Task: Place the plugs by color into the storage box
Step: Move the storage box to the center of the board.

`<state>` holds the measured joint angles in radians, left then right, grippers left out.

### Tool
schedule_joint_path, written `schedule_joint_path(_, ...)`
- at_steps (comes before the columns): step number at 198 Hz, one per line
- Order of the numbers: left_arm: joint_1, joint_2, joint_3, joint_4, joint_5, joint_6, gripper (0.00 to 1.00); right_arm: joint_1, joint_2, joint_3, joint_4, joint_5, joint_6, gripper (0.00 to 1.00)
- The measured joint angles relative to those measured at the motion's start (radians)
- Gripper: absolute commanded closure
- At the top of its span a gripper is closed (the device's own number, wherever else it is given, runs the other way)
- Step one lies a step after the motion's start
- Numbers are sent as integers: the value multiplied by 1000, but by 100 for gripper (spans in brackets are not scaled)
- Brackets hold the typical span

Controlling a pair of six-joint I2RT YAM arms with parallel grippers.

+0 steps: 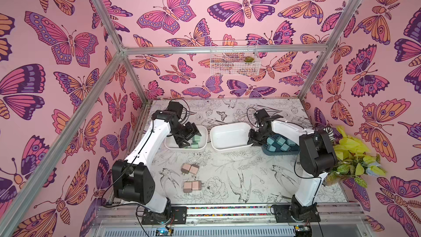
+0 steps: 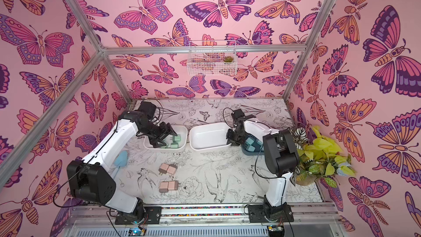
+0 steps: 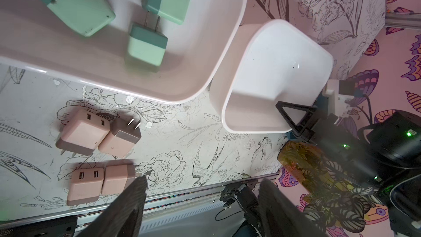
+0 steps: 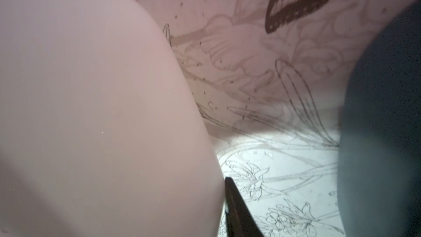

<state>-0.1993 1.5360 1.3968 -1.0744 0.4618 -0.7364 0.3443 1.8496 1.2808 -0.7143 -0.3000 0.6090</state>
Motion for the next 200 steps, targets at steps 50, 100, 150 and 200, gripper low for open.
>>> schedule_joint_path(50,-11,-42,-37,1,-13,-1,21,84,-103,-117,20,24,58,64)
schedule_joint_path(100,-28,-58,-55,1,-14,-1,21,110,-136,-182,26,65,96,53)
schedule_joint_path(150,-37,-73,-68,1,-14,-2,21,125,-219,-200,18,106,98,52)
schedule_joint_path(200,-37,-92,-89,2,-16,-5,21,161,-260,-205,-18,135,79,56)
